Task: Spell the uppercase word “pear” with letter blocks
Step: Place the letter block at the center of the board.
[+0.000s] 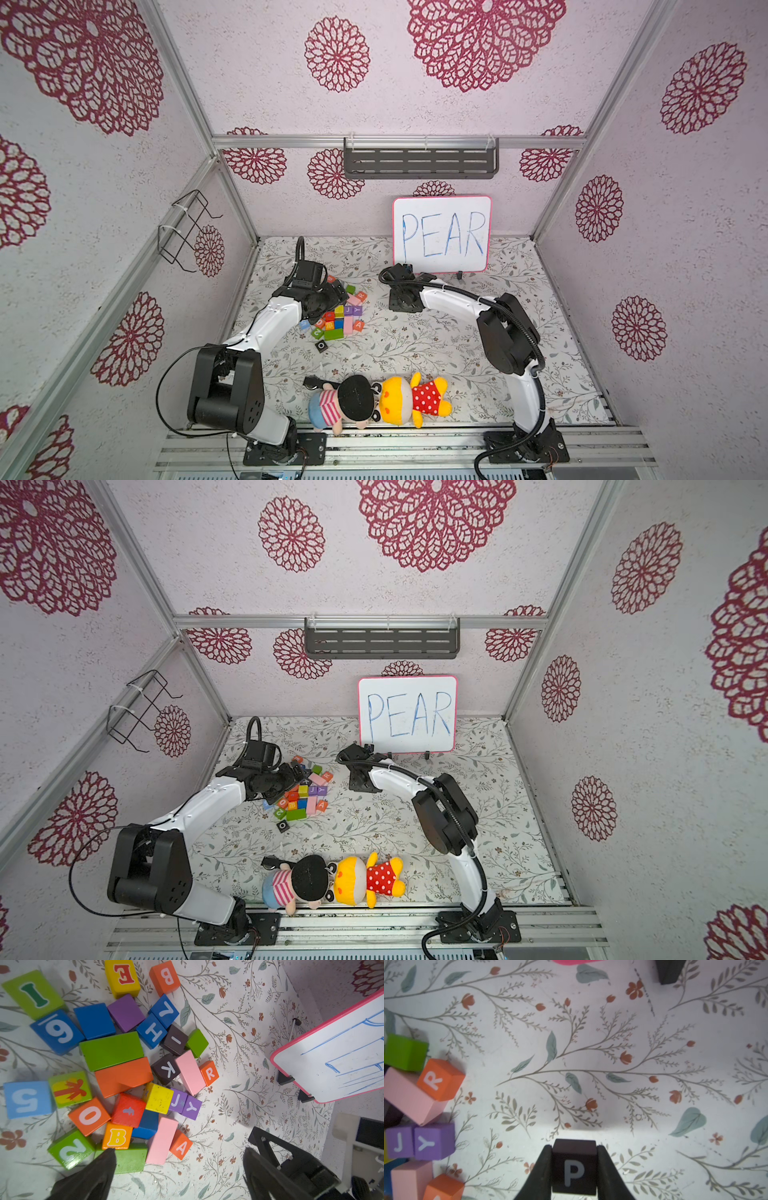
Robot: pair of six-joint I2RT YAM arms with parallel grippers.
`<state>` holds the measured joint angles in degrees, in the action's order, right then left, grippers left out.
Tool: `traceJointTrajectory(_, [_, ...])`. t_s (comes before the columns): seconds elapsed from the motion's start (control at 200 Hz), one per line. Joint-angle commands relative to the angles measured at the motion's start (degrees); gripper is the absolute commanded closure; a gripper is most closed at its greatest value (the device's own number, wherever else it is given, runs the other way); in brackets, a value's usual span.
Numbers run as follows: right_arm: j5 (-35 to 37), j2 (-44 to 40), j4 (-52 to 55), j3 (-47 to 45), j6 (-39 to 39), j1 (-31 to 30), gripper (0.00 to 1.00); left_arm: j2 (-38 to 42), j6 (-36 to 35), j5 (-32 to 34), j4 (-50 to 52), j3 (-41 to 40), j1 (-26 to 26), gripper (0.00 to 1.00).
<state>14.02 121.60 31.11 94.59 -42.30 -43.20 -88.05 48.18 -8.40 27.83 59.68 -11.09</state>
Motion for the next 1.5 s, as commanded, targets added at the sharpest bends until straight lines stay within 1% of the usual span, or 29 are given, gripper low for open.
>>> traceJointTrajectory(0.0, [1.7,0.14,-0.8,-0.22,-0.79,0.42,0.73,-0.73,-1.07,-0.68,-1.34,1.23,-0.44,0.02])
traceJointTrajectory(0.185, [1.38,1.05,-2.23,-1.4,-0.46,2.23,0.73,-1.33,-1.29,-1.26,-1.95,1.06,-0.56,0.02])
traceJointTrajectory(0.415, [2.38,3.68,-1.15,0.93,1.56,3.42,0.73,-1.39,-1.73,-1.2,-2.32,0.5,-0.53,0.02])
traceJointTrajectory(0.665, [2.68,3.81,-0.86,0.49,3.0,5.12,0.72,-1.97,-1.6,-1.44,-3.43,-0.05,-0.71,0.02])
traceJointTrajectory(1.051, [1.8,5.38,-1.54,1.99,5.12,5.85,0.71,-3.52,-1.41,-2.46,-5.11,0.44,-1.03,0.02])
traceJointTrajectory(1.491, [1.97,6.54,-1.3,3.86,5.95,6.2,0.7,-3.03,-1.25,-2.43,-5.47,-0.26,-0.99,0.02])
